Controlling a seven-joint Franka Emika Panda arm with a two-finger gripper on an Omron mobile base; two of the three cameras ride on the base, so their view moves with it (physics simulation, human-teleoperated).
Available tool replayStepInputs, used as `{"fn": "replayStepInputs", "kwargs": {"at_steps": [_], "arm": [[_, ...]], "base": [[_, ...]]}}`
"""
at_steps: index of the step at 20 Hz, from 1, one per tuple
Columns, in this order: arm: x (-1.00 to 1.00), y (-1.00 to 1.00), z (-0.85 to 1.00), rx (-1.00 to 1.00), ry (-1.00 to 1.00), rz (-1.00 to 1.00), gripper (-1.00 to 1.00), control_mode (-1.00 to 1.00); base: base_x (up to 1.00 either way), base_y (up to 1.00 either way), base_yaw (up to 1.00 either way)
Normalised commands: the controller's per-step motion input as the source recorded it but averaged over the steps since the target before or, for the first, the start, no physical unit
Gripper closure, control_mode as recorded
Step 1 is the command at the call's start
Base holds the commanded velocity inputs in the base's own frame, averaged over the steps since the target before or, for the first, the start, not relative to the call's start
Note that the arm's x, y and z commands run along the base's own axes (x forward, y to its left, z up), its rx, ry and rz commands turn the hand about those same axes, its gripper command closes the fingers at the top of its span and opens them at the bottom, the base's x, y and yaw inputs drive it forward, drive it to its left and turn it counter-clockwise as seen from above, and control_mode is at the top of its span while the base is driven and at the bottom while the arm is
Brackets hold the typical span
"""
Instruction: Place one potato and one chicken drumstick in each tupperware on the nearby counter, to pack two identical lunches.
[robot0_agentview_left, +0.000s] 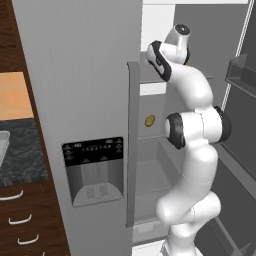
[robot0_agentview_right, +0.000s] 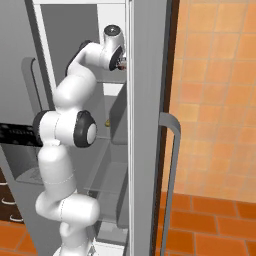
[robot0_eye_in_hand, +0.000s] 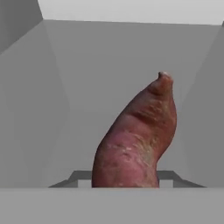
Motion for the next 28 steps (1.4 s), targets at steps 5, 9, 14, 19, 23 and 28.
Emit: {"fn": "replayStepInputs", "kwargs": {"at_steps": [5, 9, 14, 19, 23, 28], "arm": [[-0.92, 0.04, 0.1, -0.01, -0.07, 0.25, 1.0, -1.0], [-1.0, 0.0, -0.24, -0.04, -0.06, 0.13, 1.0, -1.0], [-1.0, 0.14, -0.74, -0.05, 0.0, 0.0, 1.0, -1.0], [-1.0, 0.19, -0.48, 0.0, 0.01, 0.01, 1.0, -1.0], [-1.0, 0.13, -0.36, 0.0, 0.08, 0.0, 1.0, -1.0], [-1.0, 0.06, -0.29, 0.05, 0.19, 0.0, 1.0, -1.0]], "base": [[0.0, 0.0, 0.0], [0.0, 0.0, 0.0], [0.0, 0.0, 0.0], [0.0, 0.0, 0.0], [0.0, 0.0, 0.0], [0.0, 0.0, 0.0]]}}
